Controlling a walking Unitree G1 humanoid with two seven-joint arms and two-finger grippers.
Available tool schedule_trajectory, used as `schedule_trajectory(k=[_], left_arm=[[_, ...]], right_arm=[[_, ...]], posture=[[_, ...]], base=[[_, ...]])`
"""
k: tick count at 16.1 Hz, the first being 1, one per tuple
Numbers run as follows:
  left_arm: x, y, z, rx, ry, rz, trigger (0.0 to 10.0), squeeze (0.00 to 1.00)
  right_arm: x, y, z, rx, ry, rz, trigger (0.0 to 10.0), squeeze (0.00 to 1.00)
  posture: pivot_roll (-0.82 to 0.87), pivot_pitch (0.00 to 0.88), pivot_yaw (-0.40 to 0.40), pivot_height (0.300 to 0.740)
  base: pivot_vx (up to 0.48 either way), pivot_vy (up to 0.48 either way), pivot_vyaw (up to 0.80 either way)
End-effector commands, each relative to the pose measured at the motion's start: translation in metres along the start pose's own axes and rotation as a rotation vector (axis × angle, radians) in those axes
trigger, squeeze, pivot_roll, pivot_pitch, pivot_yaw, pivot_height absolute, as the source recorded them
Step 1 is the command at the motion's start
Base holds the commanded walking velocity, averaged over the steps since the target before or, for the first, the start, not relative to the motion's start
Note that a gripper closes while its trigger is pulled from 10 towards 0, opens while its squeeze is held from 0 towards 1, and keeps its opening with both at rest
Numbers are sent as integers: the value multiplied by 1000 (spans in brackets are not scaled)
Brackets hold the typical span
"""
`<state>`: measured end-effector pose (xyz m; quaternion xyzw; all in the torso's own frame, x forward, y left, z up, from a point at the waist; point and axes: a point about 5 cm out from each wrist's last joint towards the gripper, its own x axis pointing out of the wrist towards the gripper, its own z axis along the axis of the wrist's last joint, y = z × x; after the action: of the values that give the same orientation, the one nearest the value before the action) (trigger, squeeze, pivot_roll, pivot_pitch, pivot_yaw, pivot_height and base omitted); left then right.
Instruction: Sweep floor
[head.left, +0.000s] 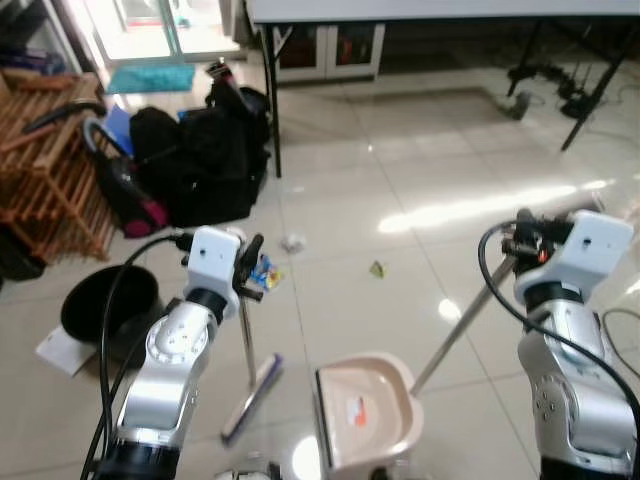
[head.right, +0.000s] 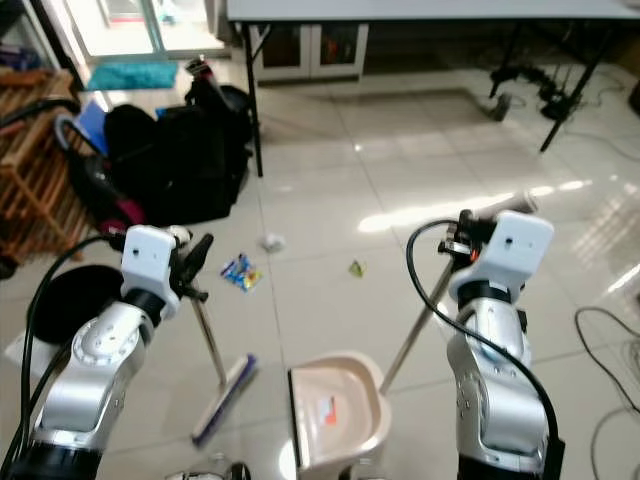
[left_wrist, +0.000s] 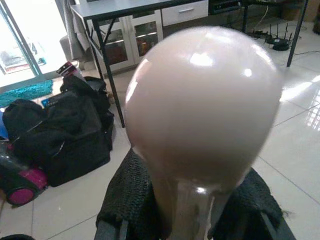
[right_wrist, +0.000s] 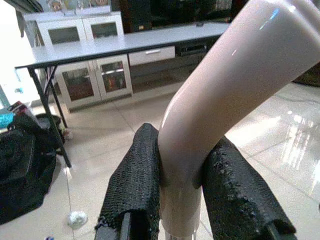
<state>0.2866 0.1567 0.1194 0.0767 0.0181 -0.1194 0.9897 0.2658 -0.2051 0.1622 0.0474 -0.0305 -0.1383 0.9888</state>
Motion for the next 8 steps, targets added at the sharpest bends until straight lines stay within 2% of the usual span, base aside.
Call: schedule_trajectory(k=[1,3,5,6,8], left_arm=[[4,-2,16,15,-62,-4,10000,0],[8,-3,24,24,-87,-10,10000,0],[12,-4,31,26,-113,-15,10000,0],[14,-5,38,24,-145,-21,10000,0],[19,-6,46,24,-172,-28,10000,0]], right_arm=[[2,-6,8,8,-16,-37,10000,0],[5,-9,11,27,-14,-60,10000,0],[5,-7,21,38,-52,4,10000,0],[2,-12,28,6,-120,-41,10000,0],[2,-13,34,-97,-180,-84,10000,0]], posture=[[-76,138,-13,740],[-76,137,-10,740],[-73,131,-5,740],[-76,124,2,740],[-82,121,14,740]], base=[[0,0,0],[279,0,0],[319,0,0],[352,0,0],[358,0,0]])
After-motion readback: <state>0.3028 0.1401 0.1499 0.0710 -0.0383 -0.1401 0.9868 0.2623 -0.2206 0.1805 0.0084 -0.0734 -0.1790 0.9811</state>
